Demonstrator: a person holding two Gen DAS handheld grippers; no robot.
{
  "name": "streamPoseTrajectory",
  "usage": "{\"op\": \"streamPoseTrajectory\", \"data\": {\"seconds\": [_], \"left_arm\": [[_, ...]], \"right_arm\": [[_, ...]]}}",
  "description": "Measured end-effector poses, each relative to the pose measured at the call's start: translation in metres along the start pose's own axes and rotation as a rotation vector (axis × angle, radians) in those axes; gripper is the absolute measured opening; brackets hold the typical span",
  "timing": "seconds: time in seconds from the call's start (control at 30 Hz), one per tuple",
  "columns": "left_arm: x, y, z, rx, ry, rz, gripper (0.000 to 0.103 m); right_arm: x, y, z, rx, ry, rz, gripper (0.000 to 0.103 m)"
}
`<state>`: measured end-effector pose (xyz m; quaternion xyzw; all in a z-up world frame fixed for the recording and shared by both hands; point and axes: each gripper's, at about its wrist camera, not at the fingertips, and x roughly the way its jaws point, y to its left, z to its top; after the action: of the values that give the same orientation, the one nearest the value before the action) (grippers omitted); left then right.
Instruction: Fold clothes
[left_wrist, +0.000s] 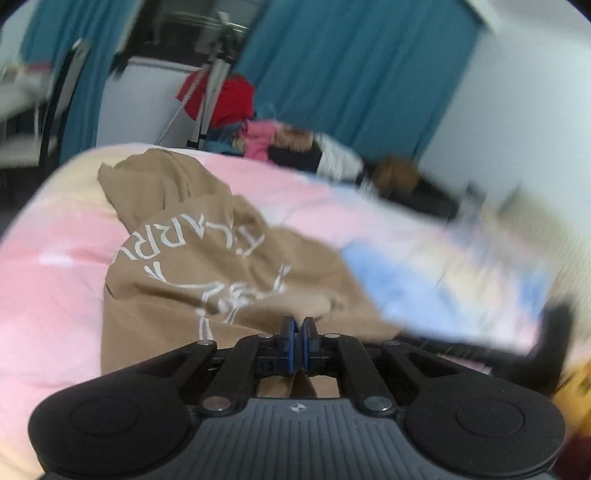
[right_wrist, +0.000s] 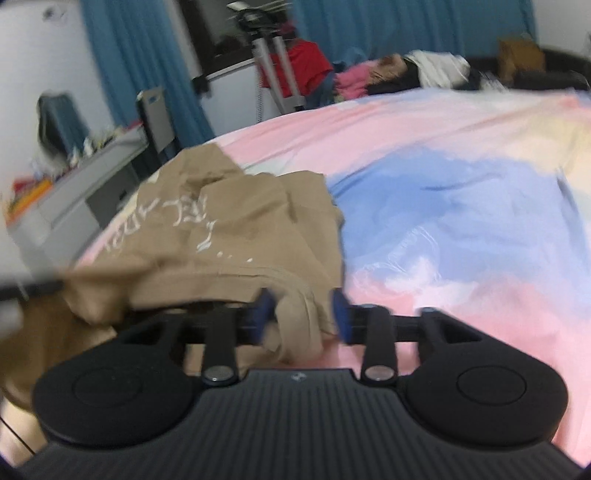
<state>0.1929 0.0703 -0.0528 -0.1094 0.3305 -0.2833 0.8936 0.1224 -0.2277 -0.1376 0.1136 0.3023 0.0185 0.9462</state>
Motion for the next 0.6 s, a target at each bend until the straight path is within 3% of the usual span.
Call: {"op": "streamPoseTrajectory", "data": {"seconds": [0.2,0.27,0.33,0.53,0.6], "left_arm": [[-0.006,0.030,0.007,-0.202,-0.030,-0.089,0.005],[-0.006,0.033,0.005,-0.226,-0.042,-0.109,0.005],[-0.008,0.036,0.004,-0.245,-0.062,-0.135,0.005],[-0.022,0.042,0.003,-0.306,-0.155,-0.217,0.004],[-0.029,0.042,0.004,-0.321,-0.189,-0.230,0.004]], "right_arm": [[0.001,0.059,-0.023,-0.451,-0.091,-0.122,0.060],[0.005,0.076,-0.032,-0.578,-0.100,-0.109,0.060],[0.006,0.085,-0.036,-0.637,-0.098,-0.082,0.060],[0.015,0.086,-0.037,-0.724,-0.094,-0.194,0.060],[0.012,0.083,-0.036,-0.734,-0.099,-0.187,0.060]]}}
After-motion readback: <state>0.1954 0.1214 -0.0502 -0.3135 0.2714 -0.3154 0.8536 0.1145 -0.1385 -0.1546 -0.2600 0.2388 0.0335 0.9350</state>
